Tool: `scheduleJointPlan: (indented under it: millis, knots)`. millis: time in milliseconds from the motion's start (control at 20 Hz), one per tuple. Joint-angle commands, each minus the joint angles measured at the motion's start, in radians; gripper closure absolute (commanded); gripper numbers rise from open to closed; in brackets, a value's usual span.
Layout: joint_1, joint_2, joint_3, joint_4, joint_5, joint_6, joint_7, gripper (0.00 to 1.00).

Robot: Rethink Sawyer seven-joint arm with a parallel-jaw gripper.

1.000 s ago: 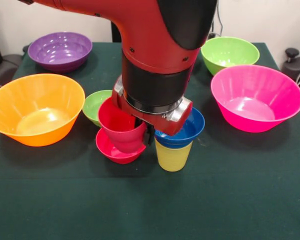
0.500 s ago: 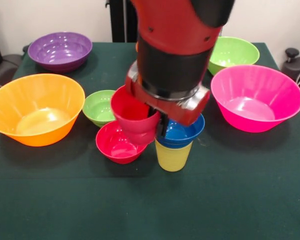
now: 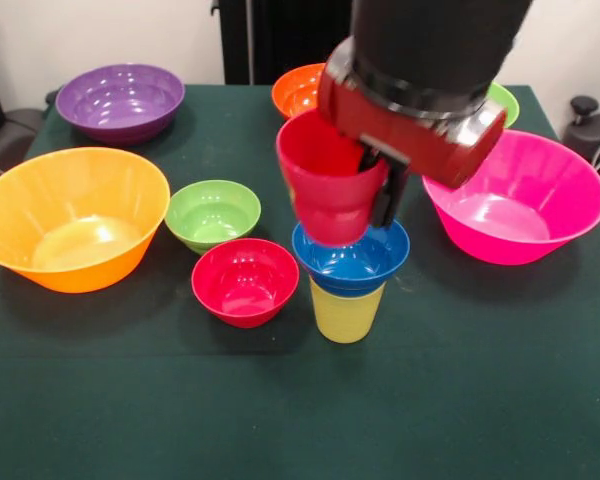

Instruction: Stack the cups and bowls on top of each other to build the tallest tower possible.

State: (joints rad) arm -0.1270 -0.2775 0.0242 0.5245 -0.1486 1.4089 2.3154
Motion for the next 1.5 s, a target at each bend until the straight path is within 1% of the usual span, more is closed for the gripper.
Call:
scheduleJointPlan:
  millis: [50,150,300,800,1050,1300,1500]
  knots:
    - [0.047,-0.055,-0.012,0.232,0.025,-0.077,0.25,1.0]
    - [0.071,-0.081,-0.027,0.302,0.037,-0.131,0.283,1.0]
    - [0.09,-0.086,-0.046,0.345,0.051,-0.183,0.304,1.0]
    - [0.124,-0.047,-0.091,0.381,0.085,-0.305,0.322,1.0]
    - [0.128,-0.026,-0.11,0.393,0.085,-0.362,0.315,1.0]
    - [0.129,-0.035,-0.125,0.419,0.093,-0.398,0.291,1.0]
    - [0.127,-0.051,-0.132,0.44,0.104,-0.406,0.27,1.0]
